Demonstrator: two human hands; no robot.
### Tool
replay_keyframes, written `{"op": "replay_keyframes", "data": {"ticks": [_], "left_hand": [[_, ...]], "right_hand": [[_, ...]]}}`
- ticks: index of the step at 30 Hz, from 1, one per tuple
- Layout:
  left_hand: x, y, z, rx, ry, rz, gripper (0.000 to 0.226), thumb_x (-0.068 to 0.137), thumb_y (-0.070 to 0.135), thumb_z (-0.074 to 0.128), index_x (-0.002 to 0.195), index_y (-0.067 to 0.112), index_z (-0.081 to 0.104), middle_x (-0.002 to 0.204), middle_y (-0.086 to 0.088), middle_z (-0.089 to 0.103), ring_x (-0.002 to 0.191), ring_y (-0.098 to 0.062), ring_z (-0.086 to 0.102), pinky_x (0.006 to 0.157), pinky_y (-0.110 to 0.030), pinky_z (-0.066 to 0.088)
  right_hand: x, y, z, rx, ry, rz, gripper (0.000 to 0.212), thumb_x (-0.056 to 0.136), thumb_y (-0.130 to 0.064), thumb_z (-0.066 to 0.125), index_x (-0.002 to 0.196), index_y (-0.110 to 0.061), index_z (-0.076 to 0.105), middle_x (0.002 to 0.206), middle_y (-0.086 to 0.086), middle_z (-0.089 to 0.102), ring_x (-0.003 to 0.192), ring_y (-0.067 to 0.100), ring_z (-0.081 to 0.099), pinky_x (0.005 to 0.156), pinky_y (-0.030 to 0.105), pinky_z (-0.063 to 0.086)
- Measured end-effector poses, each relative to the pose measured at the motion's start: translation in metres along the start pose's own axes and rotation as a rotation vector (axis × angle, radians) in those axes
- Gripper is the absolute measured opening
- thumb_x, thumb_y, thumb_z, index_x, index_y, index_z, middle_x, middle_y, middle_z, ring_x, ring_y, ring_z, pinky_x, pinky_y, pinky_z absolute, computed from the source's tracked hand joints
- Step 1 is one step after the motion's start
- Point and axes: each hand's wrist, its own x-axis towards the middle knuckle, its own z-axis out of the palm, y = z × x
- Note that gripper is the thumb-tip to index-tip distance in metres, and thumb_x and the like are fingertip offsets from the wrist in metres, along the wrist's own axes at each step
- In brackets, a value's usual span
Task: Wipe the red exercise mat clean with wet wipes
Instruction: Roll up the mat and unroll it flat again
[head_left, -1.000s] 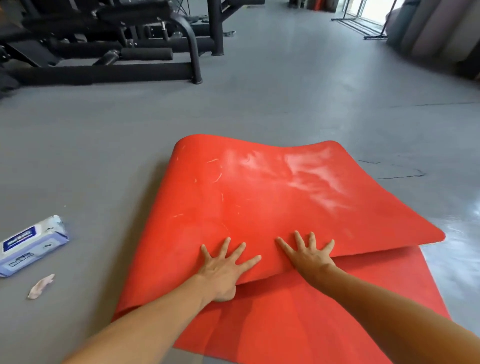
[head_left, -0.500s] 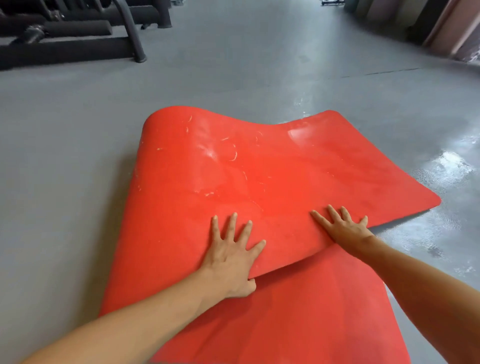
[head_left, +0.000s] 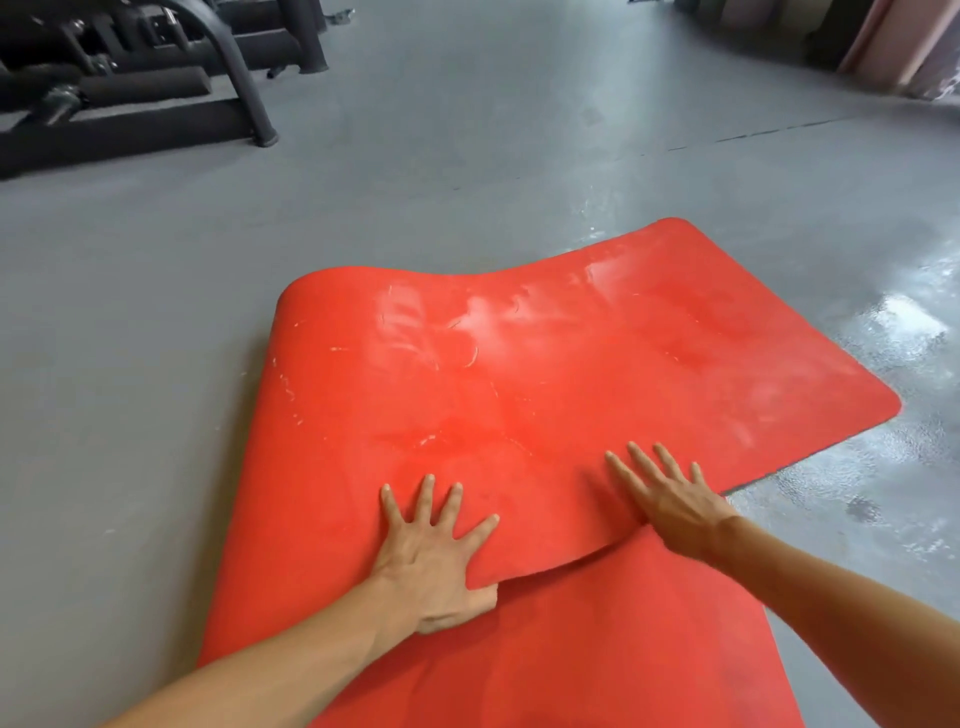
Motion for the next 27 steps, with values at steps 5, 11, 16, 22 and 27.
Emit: {"op": "replay_keyframes", "data": {"ticks": [5, 11, 16, 22, 27], "left_hand": [[-0.003, 0.0, 0.002, -0.031, 0.034, -0.001, 0.089, 0.089, 0.085, 0.015, 0.163, 0.044, -0.01, 0.174, -0.012, -0.014, 0.155, -0.048, -0.022, 0.107, -0.084, -0.014], [-0.025, -0.019, 0.001, -0.089, 0.193, 0.039, 0.107, 0.088, 0.09, 0.013, 0.167, 0.02, -0.001, 0.175, -0.01, -0.007, 0.158, -0.039, -0.02, 0.119, -0.071, -0.013], [-0.065, -0.063, 0.018, -0.2, 0.293, 0.044, 0.128, 0.076, 0.1, 0.023, 0.166, 0.013, -0.006, 0.172, -0.014, -0.017, 0.155, -0.037, -0.029, 0.124, -0.061, -0.015], [-0.127, -0.117, 0.068, -0.334, 0.317, 0.008, 0.124, 0.087, 0.059, 0.067, 0.16, 0.029, -0.028, 0.16, -0.014, -0.045, 0.148, -0.046, -0.038, 0.122, -0.072, -0.007], [-0.138, -0.137, 0.098, -0.302, 0.368, 0.124, 0.123, 0.086, 0.036, 0.072, 0.162, 0.023, -0.024, 0.164, -0.014, -0.039, 0.151, -0.039, -0.036, 0.127, -0.06, -0.007]], "right_hand": [[-0.012, -0.083, 0.002, 0.073, 0.01, -0.229, 0.111, 0.092, -0.045, 0.057, 0.148, -0.032, -0.038, 0.17, 0.003, -0.019, 0.157, 0.035, -0.011, 0.122, 0.064, 0.02], [-0.022, -0.16, -0.03, 0.045, 0.182, -0.253, 0.1, 0.102, -0.045, 0.045, 0.145, -0.031, -0.045, 0.171, 0.009, -0.011, 0.158, 0.036, -0.002, 0.117, 0.063, 0.03], [-0.037, -0.172, -0.055, 0.027, 0.124, -0.21, 0.09, 0.103, -0.02, 0.038, 0.151, -0.037, -0.037, 0.17, 0.003, -0.021, 0.158, 0.03, -0.007, 0.122, 0.056, 0.027], [-0.052, -0.203, -0.088, -0.062, 0.149, -0.157, 0.098, 0.1, -0.022, 0.035, 0.131, -0.035, -0.057, 0.17, 0.0, -0.02, 0.158, 0.033, -0.002, 0.119, 0.049, 0.036], [-0.058, -0.282, -0.106, -0.132, 0.168, -0.293, 0.115, 0.088, -0.037, 0.057, 0.149, -0.035, -0.04, 0.171, 0.011, -0.013, 0.157, 0.038, 0.001, 0.116, 0.051, 0.04]]}}
